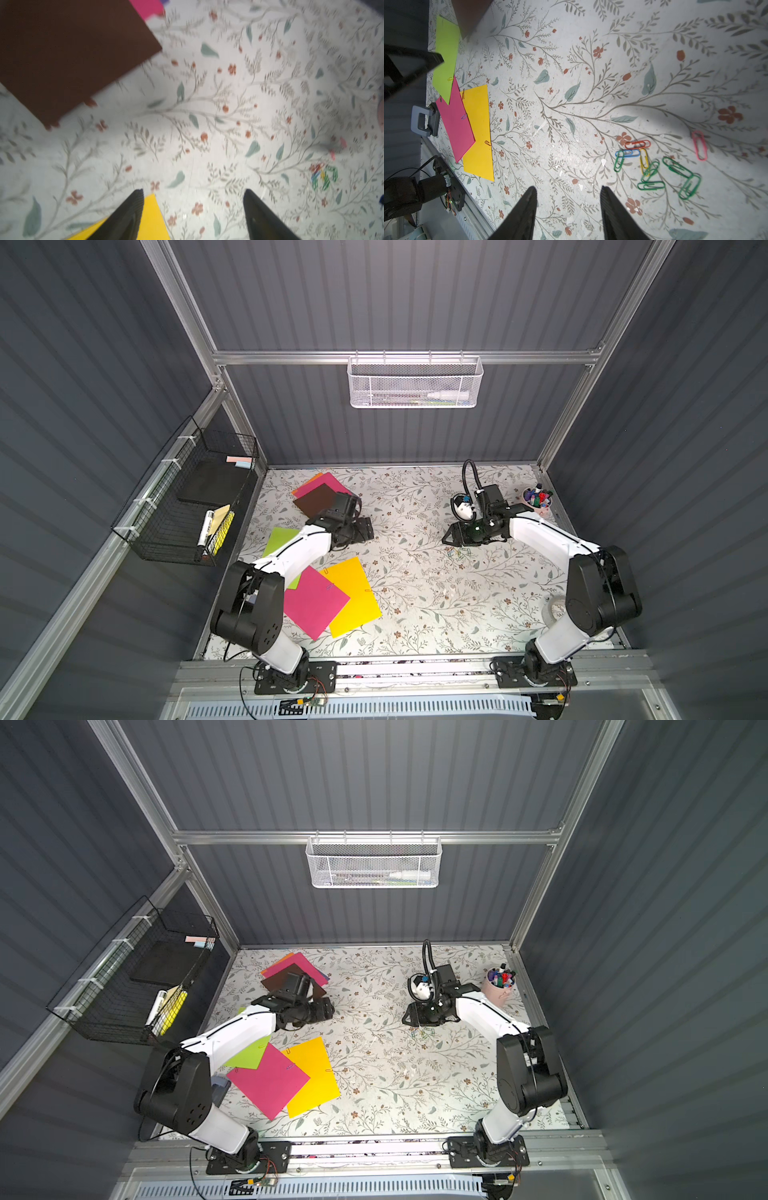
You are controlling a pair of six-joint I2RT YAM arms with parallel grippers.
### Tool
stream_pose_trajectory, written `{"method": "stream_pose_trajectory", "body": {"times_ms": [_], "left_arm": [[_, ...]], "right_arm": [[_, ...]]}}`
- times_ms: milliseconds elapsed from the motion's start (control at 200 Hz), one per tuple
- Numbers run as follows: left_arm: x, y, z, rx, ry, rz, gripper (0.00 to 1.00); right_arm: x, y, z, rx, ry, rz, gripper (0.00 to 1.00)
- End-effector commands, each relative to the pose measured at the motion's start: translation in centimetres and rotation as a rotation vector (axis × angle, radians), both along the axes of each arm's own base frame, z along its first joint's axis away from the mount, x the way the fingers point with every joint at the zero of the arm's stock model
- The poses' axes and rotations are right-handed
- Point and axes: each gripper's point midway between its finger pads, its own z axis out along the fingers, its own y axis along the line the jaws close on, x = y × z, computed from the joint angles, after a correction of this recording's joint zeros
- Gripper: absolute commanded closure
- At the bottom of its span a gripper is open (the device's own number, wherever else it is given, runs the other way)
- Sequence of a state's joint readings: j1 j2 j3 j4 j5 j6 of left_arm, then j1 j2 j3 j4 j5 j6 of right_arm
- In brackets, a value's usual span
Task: Unclip the paperclips from the documents
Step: Move the document to the center of the board.
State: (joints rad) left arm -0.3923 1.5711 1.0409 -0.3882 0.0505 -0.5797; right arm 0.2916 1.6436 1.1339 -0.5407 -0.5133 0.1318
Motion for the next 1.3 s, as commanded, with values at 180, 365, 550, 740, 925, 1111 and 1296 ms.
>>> {"method": "stream_pose_trajectory", "body": {"times_ms": [180, 365, 550, 740, 925, 1111, 1296], "left_arm": [[-8.1, -0.5, -3.6, 0.064, 0.214, 0.157, 0.22], [-8.6, 0.8, -5.4, 0.11, 0.221, 0.219, 0.22], [-8.9, -0.9, -8.9, 0.081, 0.295, 0.149, 0.23], [-7.3, -5.4, -9.5, -0.005, 0.304, -0.042, 0.27], [-4.6, -10.1, -8.0, -0.117, 0.254, -0.133, 0.27], [-2.3, -13.4, -7.3, -0.205, 0.234, -0.199, 0.26], [-0.4, -15.6, -1.5, -0.293, 0.099, -0.28, 0.1]], "right_arm": [[-0.7, 0.7, 0.8, 0.047, -0.006, 0.037, 0.47], [-1.4, 0.8, 0.2, 0.056, -0.015, 0.076, 0.46], [-1.6, 0.8, 1.3, 0.071, -0.035, 0.071, 0.46], [-1.7, 0.2, 1.8, 0.06, -0.055, 0.061, 0.45], [-1.4, 0.0, 1.3, 0.055, -0.044, 0.044, 0.45], [-1.0, 0.2, 0.8, 0.062, -0.02, 0.022, 0.44], [-0.1, 0.7, -0.1, 0.075, 0.019, -0.026, 0.44]]}}
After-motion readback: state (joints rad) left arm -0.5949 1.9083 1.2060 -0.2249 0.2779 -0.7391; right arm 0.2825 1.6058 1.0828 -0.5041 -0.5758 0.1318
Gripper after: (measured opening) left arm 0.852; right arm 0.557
